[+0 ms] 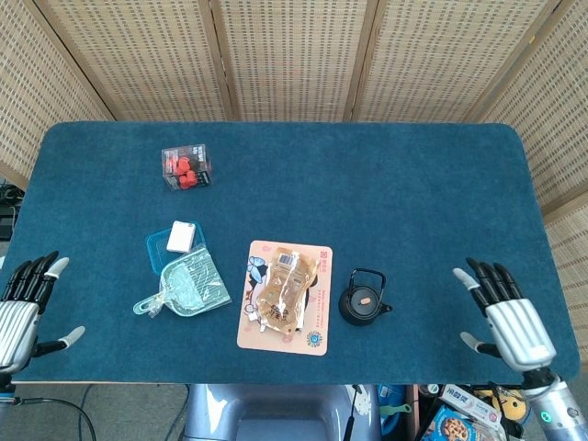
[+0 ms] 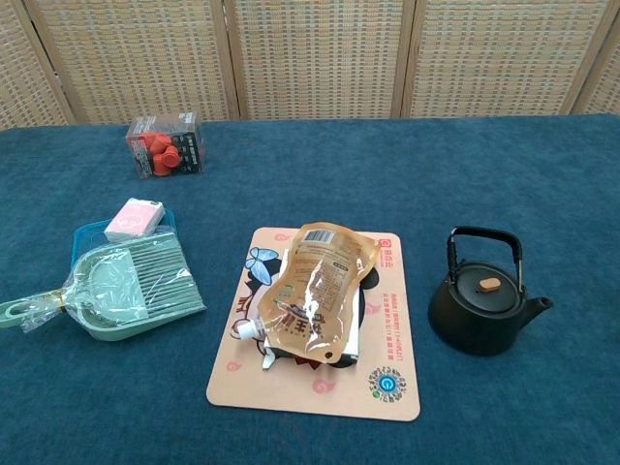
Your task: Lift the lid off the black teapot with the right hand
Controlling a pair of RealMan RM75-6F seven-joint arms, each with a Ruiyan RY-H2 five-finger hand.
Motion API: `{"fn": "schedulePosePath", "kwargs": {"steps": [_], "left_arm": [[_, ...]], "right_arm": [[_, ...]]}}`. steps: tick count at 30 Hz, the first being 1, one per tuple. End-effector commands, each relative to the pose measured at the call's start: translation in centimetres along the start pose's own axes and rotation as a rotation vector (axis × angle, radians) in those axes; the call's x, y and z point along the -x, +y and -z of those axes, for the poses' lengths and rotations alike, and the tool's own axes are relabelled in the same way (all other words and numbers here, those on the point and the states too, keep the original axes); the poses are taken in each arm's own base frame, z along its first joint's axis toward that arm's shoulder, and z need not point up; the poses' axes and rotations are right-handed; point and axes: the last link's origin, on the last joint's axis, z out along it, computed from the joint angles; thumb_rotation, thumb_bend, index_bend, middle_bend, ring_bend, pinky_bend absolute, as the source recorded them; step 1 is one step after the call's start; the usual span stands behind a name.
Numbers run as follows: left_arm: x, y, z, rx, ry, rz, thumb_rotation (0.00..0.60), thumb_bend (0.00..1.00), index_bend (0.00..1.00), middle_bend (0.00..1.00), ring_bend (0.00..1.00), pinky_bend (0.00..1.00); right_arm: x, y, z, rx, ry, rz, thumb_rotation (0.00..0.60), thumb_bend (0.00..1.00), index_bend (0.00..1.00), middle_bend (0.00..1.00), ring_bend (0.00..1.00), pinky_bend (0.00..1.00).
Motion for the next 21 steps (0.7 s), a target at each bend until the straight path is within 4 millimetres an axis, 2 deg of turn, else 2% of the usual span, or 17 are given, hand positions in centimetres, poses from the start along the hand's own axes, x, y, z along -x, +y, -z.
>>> {"fn": "schedulePosePath", "kwargs": {"steps": [1, 4, 7, 14, 21], "left_arm": [[0.0, 0.1, 0.0, -0.004, 0.001, -0.001, 0.6, 0.17, 0.0, 0.0, 0.0, 0.0], [0.2, -0.2, -0.3, -0.023, -0.005, -0.002, 0.6, 0.17, 0.0, 0.0, 0.0, 0.0], [0.2, -0.3, -0.4, -0.025, -0.008, -0.004, 0.6, 0.17, 0.0, 0.0, 0.0, 0.0], [0.3, -0.3, -0.6, -0.031, -0.014, -0.003, 0.6, 0.17, 0.0, 0.0, 0.0, 0.0], [0.4, -0.3, -0.7, -0.032, -0.02, -0.002, 0.6, 0.17, 0.0, 0.0, 0.0, 0.0]], "right_arm": [[-0.9, -2.9, -5.6, -0.184, -0.038, 0.044, 0.6, 0.27, 0.33, 0.0, 0.0, 0.0], [-0.2, -5.7, -10.1, -0.247, -0.117, -0.032, 0.6, 0.38, 0.39, 0.0, 0.0, 0.0], [0.3, -6.6, -11.8, -0.237, -0.159, -0.065, 0.6, 0.45, 0.41, 0.0, 0.0, 0.0], [1.5, -8.8, -13.9, -0.236, -0.207, -0.062, 0.6, 0.51, 0.47, 0.0, 0.0, 0.0], [3.5, -9.6, -14.3, -0.203, -0.244, -0.024, 0.6, 0.51, 0.48, 0.0, 0.0, 0.0]]}}
